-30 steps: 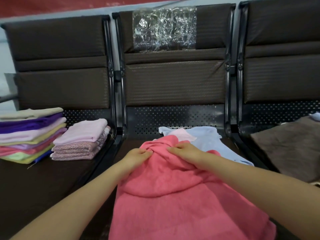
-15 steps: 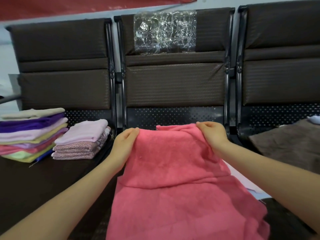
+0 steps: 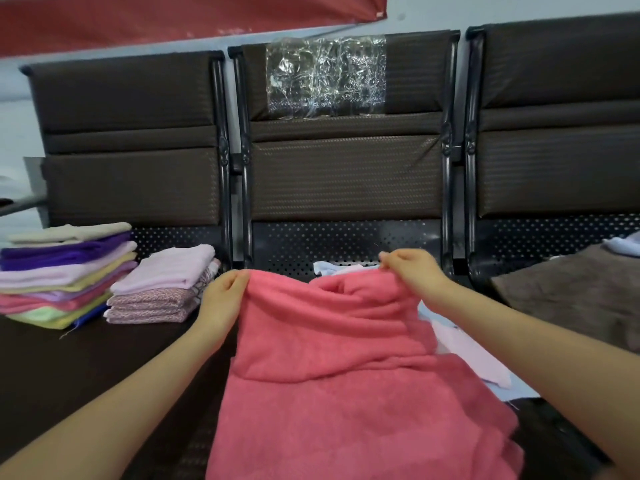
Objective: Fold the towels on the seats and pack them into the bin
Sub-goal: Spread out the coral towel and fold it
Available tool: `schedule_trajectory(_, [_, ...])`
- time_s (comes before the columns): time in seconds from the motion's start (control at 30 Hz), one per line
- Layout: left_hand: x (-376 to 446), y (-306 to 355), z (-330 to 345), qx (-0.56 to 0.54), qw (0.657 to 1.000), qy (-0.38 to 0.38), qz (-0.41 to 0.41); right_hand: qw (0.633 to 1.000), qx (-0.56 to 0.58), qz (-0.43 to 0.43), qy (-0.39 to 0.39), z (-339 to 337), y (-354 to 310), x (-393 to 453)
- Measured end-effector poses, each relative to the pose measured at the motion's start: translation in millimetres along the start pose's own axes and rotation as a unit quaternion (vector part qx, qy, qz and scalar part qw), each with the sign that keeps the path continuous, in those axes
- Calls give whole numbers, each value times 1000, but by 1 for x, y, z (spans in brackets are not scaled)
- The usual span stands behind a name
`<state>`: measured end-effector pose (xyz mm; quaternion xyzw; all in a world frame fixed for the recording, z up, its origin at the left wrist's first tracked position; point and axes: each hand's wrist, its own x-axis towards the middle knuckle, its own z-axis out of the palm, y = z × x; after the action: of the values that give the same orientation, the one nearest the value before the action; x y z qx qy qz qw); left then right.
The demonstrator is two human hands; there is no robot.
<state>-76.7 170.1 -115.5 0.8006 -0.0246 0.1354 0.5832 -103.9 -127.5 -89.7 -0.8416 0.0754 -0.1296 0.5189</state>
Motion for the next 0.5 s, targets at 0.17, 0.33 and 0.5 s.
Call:
schedule_trajectory(0.17, [-4,15,-9,-38,997,20,59,988,-135,40,58,-30,16,10])
schedule_trajectory(0.33, [-29,16,10,28,962,-270,23,909,-362,128,-162,-30,32,-4])
schedule_trajectory(0.5, [-32,3,30,94,932,-334,-104,900,-420,32,-111,-13,38,-5])
